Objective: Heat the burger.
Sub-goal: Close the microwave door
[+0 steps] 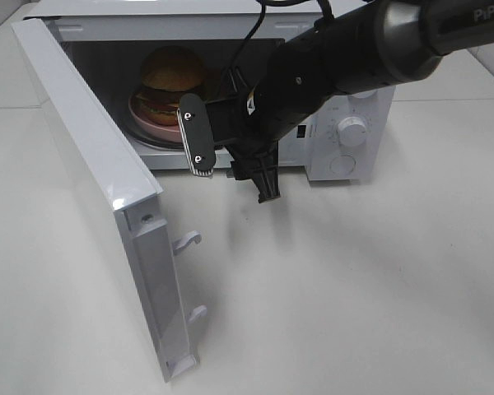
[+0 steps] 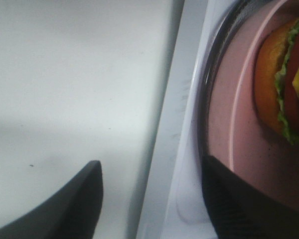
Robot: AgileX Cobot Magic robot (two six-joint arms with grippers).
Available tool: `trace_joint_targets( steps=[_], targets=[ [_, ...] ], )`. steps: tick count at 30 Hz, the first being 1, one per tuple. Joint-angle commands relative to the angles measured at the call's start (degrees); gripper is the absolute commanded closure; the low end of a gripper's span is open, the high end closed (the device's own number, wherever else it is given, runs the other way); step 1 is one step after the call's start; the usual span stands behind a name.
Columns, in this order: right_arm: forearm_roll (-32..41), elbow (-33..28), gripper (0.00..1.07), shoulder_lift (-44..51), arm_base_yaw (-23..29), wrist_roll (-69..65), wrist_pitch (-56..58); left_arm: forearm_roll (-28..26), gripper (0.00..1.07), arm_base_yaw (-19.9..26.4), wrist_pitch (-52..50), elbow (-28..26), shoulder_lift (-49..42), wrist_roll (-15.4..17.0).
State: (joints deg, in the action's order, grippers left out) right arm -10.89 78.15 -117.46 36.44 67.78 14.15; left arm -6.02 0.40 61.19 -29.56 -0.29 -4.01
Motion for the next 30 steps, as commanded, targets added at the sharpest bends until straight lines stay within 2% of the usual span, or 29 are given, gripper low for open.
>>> trace_joint_targets(
  steps=[1,10,16,18,23,30],
  targets=[
    [-0.1,-4.5,0.44,4.2,0.2,-0.4,-1.5,-0.1,0.07,0.2,0.1,0.0,-0.2,0.3],
    [-0.1,-12.0,0.37,11.6,0.1,-2.6,-2.2,-0.1,0.07,0.2,0.1,0.0,-0.2,0.3],
    [-0.1,-16.8,0.36,17.5,0.1,-10.0,-2.8,-0.1,0.07,0.2,0.1,0.0,-0.2,0.3],
    [-0.1,-19.3,0.30,21.1,0.1,-18.1,-2.6,-0.1,0.07,0.2,0.1,0.0,-0.2,0.3],
    [-0.5,-20.8,0.23,24.4,0.1,-26.2,-0.6,-0.1,0.07,0.2,0.1,0.0,-0.2,0.3],
    [-0.6,-21.3,0.24,28.8,-2.6,-38.5,8.7,-0.1,0.07,0.2,0.1,0.0,-0.2,0.3]
  ],
)
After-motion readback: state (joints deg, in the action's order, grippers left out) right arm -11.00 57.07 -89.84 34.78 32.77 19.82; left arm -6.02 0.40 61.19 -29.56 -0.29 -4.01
